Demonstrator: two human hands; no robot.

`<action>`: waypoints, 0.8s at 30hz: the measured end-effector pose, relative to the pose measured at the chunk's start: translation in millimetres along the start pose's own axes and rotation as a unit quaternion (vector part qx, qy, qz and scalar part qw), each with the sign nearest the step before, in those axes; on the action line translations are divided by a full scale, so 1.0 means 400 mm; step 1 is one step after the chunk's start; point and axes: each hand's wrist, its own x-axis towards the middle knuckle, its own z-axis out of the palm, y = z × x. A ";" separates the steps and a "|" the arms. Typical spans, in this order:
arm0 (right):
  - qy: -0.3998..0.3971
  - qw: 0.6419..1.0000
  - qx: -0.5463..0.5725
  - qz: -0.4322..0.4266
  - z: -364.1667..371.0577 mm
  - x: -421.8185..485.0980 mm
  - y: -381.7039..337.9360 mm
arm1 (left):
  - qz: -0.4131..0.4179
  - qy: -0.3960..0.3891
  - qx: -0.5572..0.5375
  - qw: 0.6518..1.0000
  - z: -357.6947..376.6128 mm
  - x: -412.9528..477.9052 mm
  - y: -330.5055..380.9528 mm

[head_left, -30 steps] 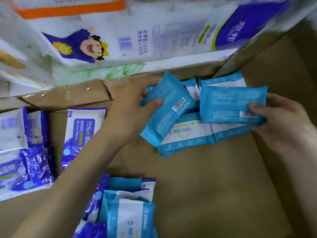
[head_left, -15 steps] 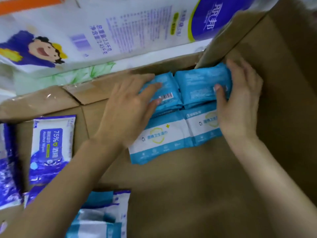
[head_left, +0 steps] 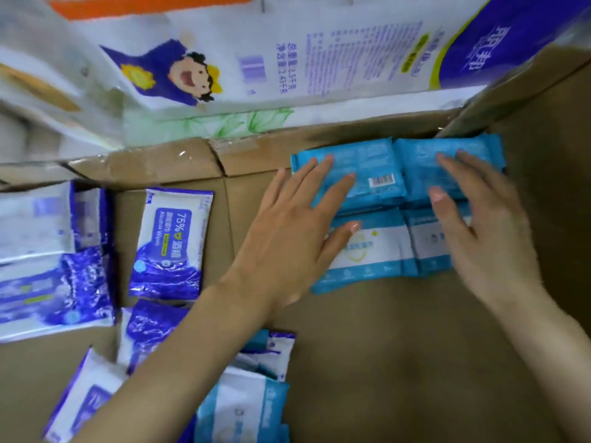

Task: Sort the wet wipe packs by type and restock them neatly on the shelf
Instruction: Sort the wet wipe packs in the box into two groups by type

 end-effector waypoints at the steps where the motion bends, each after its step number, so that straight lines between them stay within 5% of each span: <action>1: 0.009 0.999 0.032 -0.014 0.011 -0.014 -0.036 | -0.036 0.022 -0.025 0.999 -0.025 -0.031 -0.014; 6: -0.100 0.977 0.187 -0.026 0.147 -0.076 -0.227 | -0.235 0.125 -0.182 0.947 -0.129 -0.267 -0.132; 11: -0.255 0.956 0.133 -0.053 0.262 -0.083 -0.390 | -0.369 0.077 -0.229 0.897 -0.161 -0.477 -0.191; 16: -0.260 0.959 0.087 -0.074 0.356 -0.019 -0.468 | -0.420 0.062 -0.274 0.863 -0.137 -0.503 -0.192; 20: -0.249 0.959 -0.046 -0.128 0.405 0.023 -0.483 | -0.414 0.053 -0.221 0.881 -0.116 -0.493 -0.186; 24: -0.248 0.963 -0.081 -0.072 0.412 0.029 -0.489 | -0.444 0.041 -0.270 0.853 -0.127 -0.518 -0.196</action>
